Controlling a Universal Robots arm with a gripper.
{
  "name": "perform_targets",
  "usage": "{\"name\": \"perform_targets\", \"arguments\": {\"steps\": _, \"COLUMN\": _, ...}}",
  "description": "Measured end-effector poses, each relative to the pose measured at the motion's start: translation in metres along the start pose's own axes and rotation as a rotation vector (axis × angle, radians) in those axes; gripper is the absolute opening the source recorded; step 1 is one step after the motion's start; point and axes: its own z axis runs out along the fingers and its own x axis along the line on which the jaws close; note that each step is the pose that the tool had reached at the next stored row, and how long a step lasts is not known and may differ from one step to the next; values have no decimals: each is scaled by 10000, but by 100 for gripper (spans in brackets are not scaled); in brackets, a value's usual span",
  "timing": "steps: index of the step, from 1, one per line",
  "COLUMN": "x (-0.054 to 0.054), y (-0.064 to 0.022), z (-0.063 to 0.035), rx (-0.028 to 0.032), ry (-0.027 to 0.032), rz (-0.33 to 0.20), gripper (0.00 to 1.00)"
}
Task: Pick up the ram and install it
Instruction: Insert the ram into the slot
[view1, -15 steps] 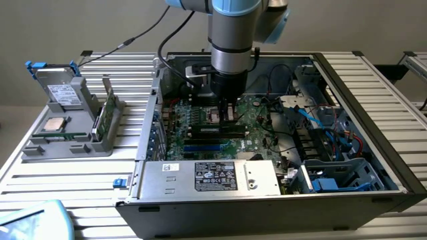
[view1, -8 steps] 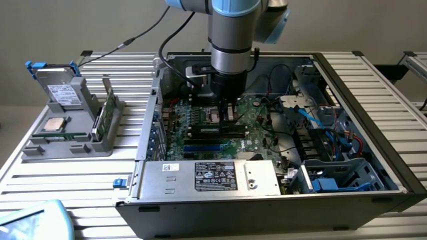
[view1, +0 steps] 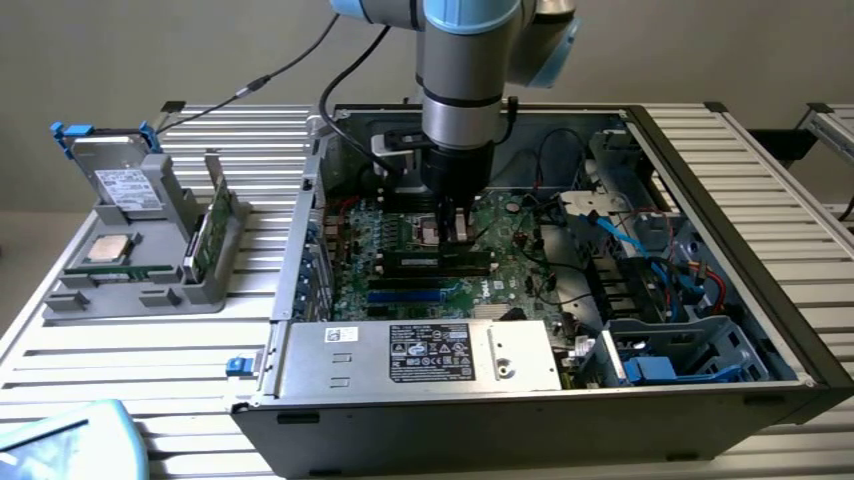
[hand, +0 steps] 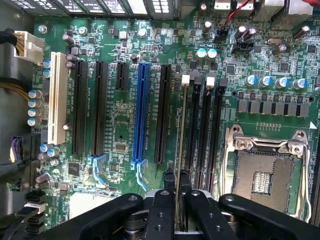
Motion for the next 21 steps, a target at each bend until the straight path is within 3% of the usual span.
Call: {"name": "perform_targets", "arguments": {"steps": 21, "x": -30, "y": -2, "z": 23, "rx": 5, "ry": 33, "rz": -76, "gripper": 14}}
